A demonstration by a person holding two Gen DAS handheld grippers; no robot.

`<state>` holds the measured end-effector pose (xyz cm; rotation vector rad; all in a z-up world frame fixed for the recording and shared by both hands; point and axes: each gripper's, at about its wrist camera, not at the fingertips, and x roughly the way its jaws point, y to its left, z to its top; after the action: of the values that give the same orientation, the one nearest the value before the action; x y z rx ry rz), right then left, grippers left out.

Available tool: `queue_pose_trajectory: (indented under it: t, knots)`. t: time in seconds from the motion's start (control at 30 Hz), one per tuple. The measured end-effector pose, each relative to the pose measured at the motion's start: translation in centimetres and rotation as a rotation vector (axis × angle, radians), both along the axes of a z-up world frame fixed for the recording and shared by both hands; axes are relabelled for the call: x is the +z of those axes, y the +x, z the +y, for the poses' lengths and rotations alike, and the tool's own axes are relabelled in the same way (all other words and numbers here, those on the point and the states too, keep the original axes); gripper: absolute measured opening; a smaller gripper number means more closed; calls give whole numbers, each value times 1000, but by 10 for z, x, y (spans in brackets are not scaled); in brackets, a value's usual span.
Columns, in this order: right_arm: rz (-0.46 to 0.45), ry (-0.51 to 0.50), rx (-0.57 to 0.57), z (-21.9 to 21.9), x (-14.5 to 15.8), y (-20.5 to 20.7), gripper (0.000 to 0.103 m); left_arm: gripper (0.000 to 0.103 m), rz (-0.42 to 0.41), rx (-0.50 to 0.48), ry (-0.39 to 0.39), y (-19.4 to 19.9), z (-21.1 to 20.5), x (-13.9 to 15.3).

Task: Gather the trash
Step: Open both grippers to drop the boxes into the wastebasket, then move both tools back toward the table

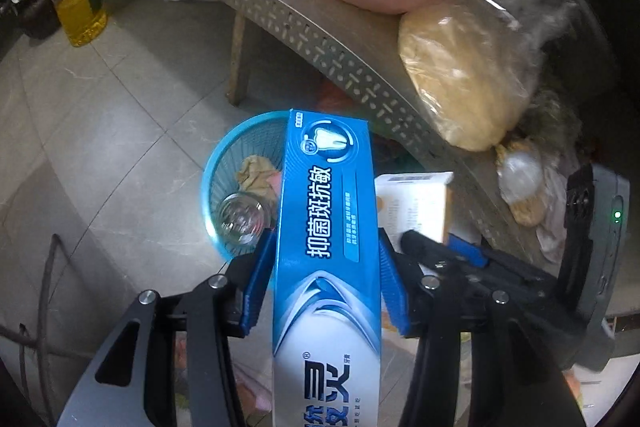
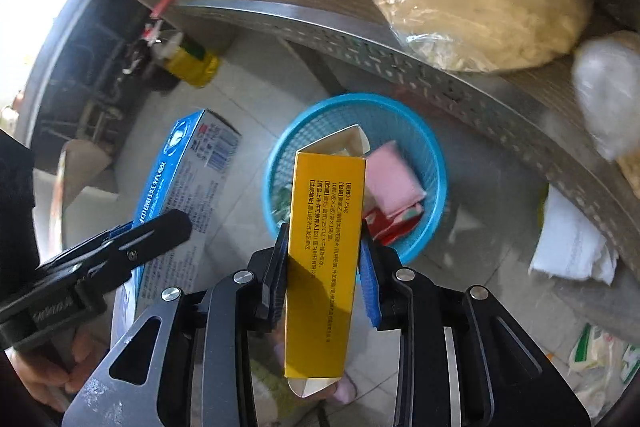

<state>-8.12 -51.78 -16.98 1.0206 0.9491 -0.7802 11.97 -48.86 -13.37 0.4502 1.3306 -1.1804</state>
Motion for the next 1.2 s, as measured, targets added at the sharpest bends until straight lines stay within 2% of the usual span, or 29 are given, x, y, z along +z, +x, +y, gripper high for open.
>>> queue_pose_trajectory:
  t: [0.03, 0.07, 0.1, 0.13, 0.3, 0.43, 0.53, 0.63, 0.73, 0.9, 1.07, 1.2]
  knots:
    - [6, -3, -9, -6, -4, 3, 32, 50, -2, 8, -3, 2, -7, -5]
    - [10, -8, -14, -8, -4, 3, 34, 56, 0, 10, 0, 3, -12, -7]
    - [20, -15, -21, -13, -7, 3, 43, 61, 5, 14, 7, 5, -15, -10]
    - [36, -24, -25, -16, -9, 4, 47, 66, 12, 21, 11, 7, -17, -11]
    - [99, -70, -27, -16, -14, 0, 49, 67, 17, 28, -52, 10, -8, 14]
    - [108, -102, -18, 1, -7, -11, 49, 70, -15, 36, -124, 14, 21, 50]
    - [110, -122, -14, 10, -4, -13, 49, 70, -38, 45, -150, 14, 45, 71]
    - [93, -148, 5, 30, 10, -15, 49, 73, -70, 56, -182, 11, 82, 98]
    - [58, -175, 46, 56, 30, -9, 53, 79, -87, 82, -234, 8, 126, 121]
    - [-11, -248, 170, 112, 74, 19, 67, 88, -117, 160, -325, 6, 204, 147]
    - [-91, -357, 335, 164, 129, 57, 80, 92, -194, 228, -339, 10, 284, 163]
    - [-201, -353, 428, 198, 158, 87, 82, 94, -280, 342, -356, 19, 347, 176]
